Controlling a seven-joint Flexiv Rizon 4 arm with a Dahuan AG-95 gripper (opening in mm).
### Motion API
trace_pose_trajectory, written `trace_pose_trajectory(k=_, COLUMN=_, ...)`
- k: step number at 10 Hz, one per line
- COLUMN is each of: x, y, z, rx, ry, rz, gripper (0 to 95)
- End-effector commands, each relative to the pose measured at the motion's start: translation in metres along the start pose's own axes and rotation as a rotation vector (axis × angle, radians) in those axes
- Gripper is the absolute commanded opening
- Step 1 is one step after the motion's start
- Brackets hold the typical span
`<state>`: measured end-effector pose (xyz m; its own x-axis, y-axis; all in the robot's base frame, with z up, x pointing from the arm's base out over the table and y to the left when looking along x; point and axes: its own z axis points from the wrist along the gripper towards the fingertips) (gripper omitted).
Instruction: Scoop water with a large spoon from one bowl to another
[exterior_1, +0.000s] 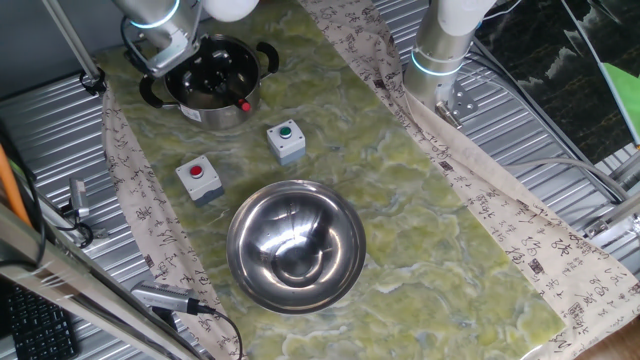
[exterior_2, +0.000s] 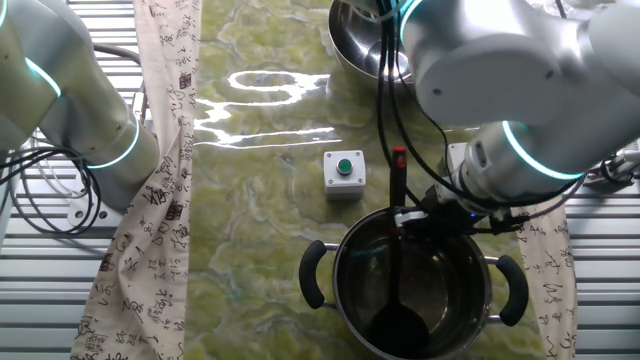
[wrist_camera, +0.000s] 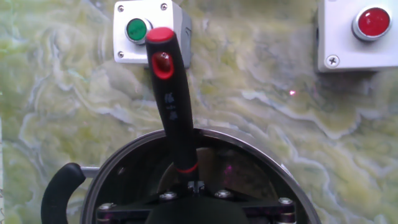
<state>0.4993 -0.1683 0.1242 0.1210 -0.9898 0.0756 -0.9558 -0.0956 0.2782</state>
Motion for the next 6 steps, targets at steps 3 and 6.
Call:
trace_pose_trajectory(k=3, x=-0.0006, y=-0.0003, z=0.0001, rx=-0.001, ry=0.006, rz=0.002, gripper=0.0)
trace_pose_trajectory(k=6, x=-0.0017, y=0.0011, z=-0.0011, rx=0.003, ry=0.013, rz=-0.014, gripper=38.0)
